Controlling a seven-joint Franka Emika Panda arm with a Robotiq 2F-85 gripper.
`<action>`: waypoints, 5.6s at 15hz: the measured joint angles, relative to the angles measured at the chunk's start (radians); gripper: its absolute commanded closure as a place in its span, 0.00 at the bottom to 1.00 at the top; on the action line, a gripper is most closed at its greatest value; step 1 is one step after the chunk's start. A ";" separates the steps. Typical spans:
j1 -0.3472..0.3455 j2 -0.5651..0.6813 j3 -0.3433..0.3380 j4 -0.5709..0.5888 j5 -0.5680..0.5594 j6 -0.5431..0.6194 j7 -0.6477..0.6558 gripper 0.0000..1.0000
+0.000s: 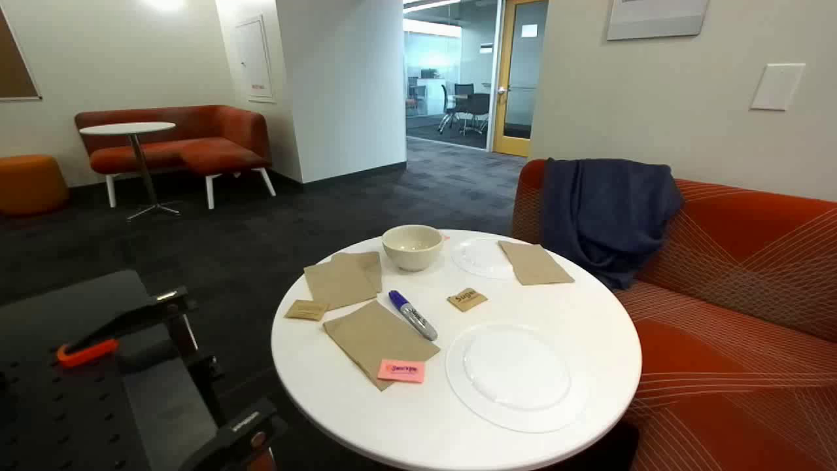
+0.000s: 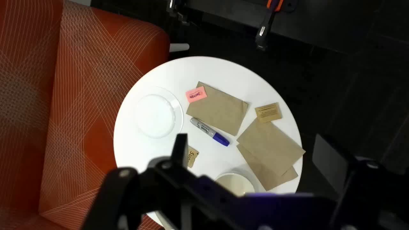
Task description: Pick up the marker and put it in the bowl
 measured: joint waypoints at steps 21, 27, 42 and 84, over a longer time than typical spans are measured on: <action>0.029 0.078 -0.196 -0.092 -0.029 0.326 -0.309 0.00; 0.029 0.258 -0.275 -0.103 -0.023 0.465 -0.535 0.00; -0.027 0.592 -0.282 -0.219 -0.046 0.884 -0.774 0.00; -0.144 1.170 -0.274 0.061 -0.372 1.135 -0.992 0.00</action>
